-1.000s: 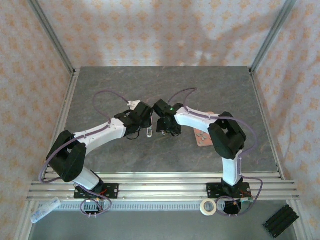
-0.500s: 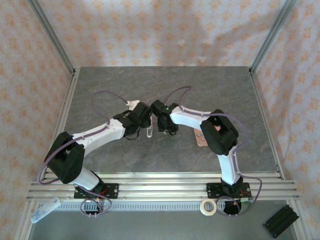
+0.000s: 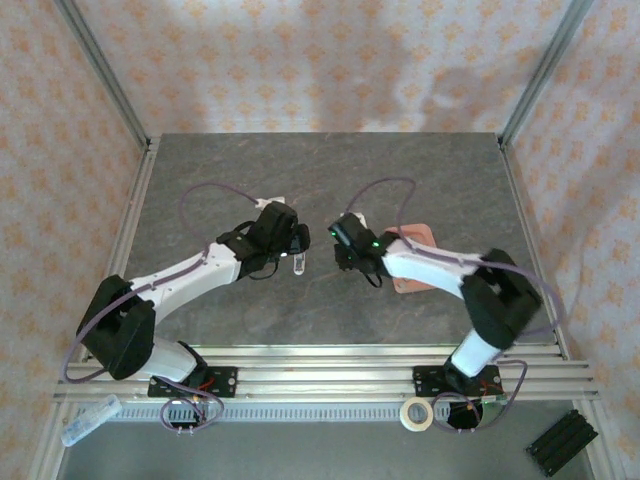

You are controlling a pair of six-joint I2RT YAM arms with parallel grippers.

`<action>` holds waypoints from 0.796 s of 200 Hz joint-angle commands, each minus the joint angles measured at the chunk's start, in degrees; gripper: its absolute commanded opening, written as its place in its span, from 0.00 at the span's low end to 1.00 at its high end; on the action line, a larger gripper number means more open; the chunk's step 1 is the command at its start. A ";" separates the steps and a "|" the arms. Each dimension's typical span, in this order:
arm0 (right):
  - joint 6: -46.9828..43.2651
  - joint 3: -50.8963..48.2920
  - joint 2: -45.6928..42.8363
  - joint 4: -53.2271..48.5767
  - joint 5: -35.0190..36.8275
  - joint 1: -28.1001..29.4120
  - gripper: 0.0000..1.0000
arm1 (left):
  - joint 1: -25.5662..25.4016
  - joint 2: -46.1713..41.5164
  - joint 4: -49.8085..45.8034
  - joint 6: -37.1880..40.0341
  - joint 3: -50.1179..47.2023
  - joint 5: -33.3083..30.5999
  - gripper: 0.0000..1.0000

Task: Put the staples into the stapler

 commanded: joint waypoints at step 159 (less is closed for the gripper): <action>-35.55 -23.84 -24.41 37.80 -13.14 -0.70 0.23 | -1.25 0.96 33.55 3.69 -5.59 32.26 0.60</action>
